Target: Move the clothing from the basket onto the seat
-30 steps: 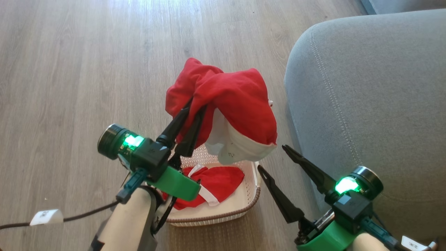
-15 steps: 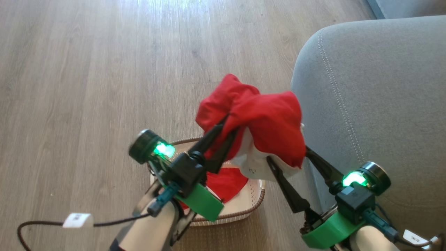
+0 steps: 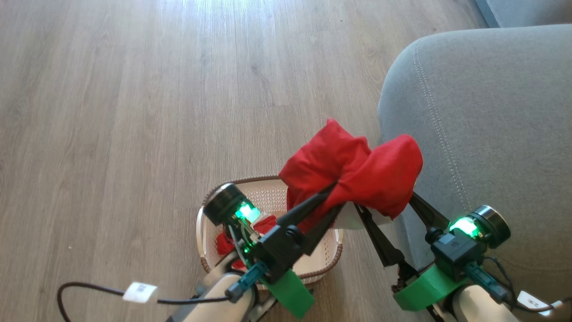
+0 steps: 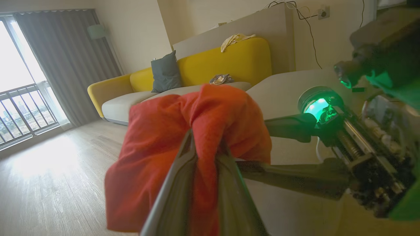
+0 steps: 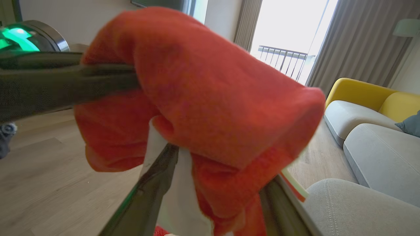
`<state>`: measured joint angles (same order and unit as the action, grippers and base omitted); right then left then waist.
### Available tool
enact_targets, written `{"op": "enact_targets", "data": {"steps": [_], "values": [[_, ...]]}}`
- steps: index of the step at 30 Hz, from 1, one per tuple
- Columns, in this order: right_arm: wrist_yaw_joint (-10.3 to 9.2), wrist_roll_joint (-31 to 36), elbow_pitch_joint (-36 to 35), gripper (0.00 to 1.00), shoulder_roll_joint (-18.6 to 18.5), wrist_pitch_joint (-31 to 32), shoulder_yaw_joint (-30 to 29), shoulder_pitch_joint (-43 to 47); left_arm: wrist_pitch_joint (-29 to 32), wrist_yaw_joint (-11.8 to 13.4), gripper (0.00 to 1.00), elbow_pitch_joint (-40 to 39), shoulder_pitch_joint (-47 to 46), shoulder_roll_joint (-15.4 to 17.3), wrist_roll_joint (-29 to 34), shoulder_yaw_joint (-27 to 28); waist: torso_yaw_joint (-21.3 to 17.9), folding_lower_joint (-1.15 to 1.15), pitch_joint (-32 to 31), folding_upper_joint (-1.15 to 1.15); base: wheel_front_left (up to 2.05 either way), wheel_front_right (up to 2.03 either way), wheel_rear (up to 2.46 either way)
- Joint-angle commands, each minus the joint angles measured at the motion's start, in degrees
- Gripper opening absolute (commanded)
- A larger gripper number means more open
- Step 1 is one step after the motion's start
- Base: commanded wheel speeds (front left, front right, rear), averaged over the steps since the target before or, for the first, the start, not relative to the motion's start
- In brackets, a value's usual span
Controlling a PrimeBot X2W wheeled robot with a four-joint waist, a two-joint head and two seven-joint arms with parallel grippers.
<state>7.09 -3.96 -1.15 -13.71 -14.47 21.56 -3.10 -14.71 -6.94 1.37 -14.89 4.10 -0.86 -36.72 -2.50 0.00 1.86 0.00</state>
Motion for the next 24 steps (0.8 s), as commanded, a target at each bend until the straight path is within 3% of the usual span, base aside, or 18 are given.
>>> {"op": "enact_targets", "data": {"steps": [1, 16, 17, 18, 19, 24], "values": [[0.40, 0.5, -1.5, 1.00, 0.2, -0.5, 0.5, -3.2, -0.3, -0.3, 0.00, -1.3, -1.6, 0.3, -0.3, 0.7, 0.1, 0.00, -0.1, 0.00, 0.00, 0.00, 0.00], [0.40, 0.7, -1.3, 1.00, 1.8, -0.5, 4.3, -5.5, -0.3, -0.5, 0.00, 0.5, -2.1, 0.6, -2.1, -3.5, 0.9, 0.00, -0.5, 0.00, 0.00, 0.00, 0.00], [0.40, -0.1, -1.2, 0.91, 2.2, -0.5, 4.4, -5.3, -0.3, -0.5, 0.00, 0.6, -2.1, 0.6, -2.2, -3.7, 1.0, 0.00, -0.5, 0.00, 0.00, 0.00, 0.00], [0.40, -0.8, -1.2, 0.14, 2.5, -0.5, 4.3, -5.2, -0.3, -0.5, 0.00, 0.6, -2.1, 0.7, -2.2, -3.8, 1.0, 0.00, -0.6, 0.00, 0.00, 0.00, 0.00], [0.40, -1.2, -1.6, 0.00, 2.8, -0.5, 4.1, -5.3, -0.3, -0.5, 0.00, 0.6, -2.0, 0.7, -2.3, -3.8, 1.1, 0.00, -0.6, 0.00, 0.00, 0.00, 0.00], [0.40, -1.8, -4.1, 0.00, 4.2, -0.5, 1.9, -4.9, -0.3, -0.5, 0.00, 0.7, -1.9, 0.8, -2.6, -3.5, 1.3, 0.00, -0.8, 0.00, 0.00, 0.00, 0.00]]}}
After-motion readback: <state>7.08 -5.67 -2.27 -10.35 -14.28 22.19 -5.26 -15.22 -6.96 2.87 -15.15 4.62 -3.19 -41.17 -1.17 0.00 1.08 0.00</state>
